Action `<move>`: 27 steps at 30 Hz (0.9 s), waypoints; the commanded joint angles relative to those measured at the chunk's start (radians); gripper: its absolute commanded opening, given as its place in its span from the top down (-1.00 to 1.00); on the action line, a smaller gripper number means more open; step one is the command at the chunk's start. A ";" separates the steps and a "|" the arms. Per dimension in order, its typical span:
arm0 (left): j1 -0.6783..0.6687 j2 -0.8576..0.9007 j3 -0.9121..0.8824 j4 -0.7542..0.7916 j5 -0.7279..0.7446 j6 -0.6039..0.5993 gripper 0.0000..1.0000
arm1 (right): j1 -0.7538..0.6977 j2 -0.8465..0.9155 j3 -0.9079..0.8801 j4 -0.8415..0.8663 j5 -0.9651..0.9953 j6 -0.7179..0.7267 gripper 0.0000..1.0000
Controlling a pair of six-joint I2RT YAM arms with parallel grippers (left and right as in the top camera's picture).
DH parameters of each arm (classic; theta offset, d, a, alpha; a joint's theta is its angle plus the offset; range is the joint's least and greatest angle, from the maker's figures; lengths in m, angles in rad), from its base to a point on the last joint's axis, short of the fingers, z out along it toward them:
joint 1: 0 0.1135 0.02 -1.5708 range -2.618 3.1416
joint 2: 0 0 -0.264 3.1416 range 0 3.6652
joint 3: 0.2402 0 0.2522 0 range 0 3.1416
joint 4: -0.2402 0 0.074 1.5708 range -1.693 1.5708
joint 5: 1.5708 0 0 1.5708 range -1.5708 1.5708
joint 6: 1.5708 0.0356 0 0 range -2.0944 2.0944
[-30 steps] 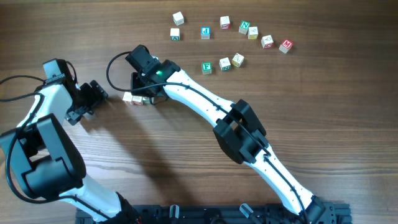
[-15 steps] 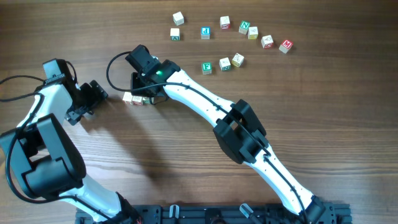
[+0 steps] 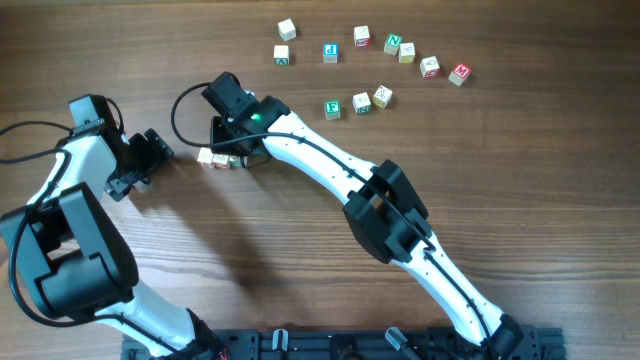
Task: Form a horizontal line
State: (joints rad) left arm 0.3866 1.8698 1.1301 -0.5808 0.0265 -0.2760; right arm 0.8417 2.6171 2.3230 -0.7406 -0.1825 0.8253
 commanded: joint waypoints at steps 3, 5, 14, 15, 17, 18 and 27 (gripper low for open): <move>0.002 -0.024 -0.010 0.000 -0.010 -0.002 -1.00 | 0.008 0.026 -0.008 -0.006 -0.021 -0.013 0.90; 0.002 -0.024 -0.010 0.000 -0.010 -0.002 -1.00 | 0.008 0.026 -0.008 -0.006 -0.028 -0.013 0.90; 0.002 -0.024 -0.010 0.000 -0.010 -0.002 -1.00 | 0.008 0.026 -0.008 -0.005 -0.027 -0.013 0.90; 0.002 -0.024 -0.010 0.000 -0.010 -0.002 -1.00 | 0.009 0.026 -0.008 -0.005 -0.028 -0.013 0.90; 0.002 -0.024 -0.010 0.000 -0.010 -0.002 -1.00 | 0.010 0.026 -0.008 -0.005 -0.028 -0.013 0.90; 0.002 -0.024 -0.010 0.000 -0.010 -0.002 -1.00 | 0.010 0.026 -0.008 -0.004 -0.027 -0.013 0.90; 0.002 -0.024 -0.010 0.000 -0.010 -0.002 -1.00 | -0.016 0.025 -0.006 0.018 0.029 -0.037 0.90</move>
State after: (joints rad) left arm 0.3866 1.8698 1.1301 -0.5808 0.0265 -0.2760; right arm 0.8425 2.6171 2.3230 -0.7265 -0.2001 0.8104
